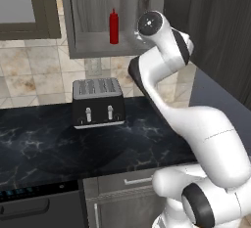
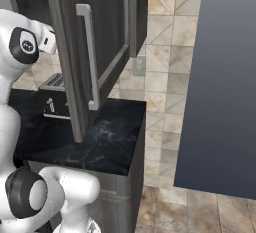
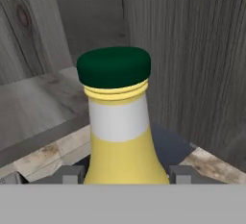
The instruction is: Move the ketchup and mustard from the cabinet to the dining counter.
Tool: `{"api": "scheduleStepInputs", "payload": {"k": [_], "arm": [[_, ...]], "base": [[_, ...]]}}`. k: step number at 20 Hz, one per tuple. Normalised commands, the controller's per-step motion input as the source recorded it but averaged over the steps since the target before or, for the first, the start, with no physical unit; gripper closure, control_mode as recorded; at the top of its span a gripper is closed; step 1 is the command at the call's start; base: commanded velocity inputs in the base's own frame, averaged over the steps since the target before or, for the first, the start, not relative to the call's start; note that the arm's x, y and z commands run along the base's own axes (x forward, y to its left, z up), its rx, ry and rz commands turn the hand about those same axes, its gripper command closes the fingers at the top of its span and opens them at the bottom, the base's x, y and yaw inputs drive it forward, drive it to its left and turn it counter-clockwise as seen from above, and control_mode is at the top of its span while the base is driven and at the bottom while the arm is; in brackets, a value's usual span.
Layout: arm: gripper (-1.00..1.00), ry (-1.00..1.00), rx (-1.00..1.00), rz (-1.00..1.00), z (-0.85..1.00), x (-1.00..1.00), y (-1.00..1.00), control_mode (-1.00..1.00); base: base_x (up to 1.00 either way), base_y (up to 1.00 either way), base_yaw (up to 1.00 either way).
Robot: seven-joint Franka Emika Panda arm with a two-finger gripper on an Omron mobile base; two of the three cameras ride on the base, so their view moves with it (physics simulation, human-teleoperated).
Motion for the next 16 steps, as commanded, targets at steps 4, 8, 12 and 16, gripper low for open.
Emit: {"api": "scheduleStepInputs", "payload": {"k": [4, 8, 12, 16], "arm": [[1.00, 0.00, -0.05, 0.09, -0.28, -0.88, 0.06, -1.00], [1.00, 0.00, -0.06, 0.12, -0.34, -0.85, 0.09, -1.00], [1.00, 0.00, -0.02, 0.11, -0.33, -0.73, 0.22, -1.00], [1.00, 0.00, -0.04, 0.10, -0.39, -0.69, 0.26, -1.00]], "base": [[0.00, 0.00, 0.00], [0.00, 0.00, 0.00], [0.00, 0.00, 0.00], [0.00, 0.00, 0.00]]}}
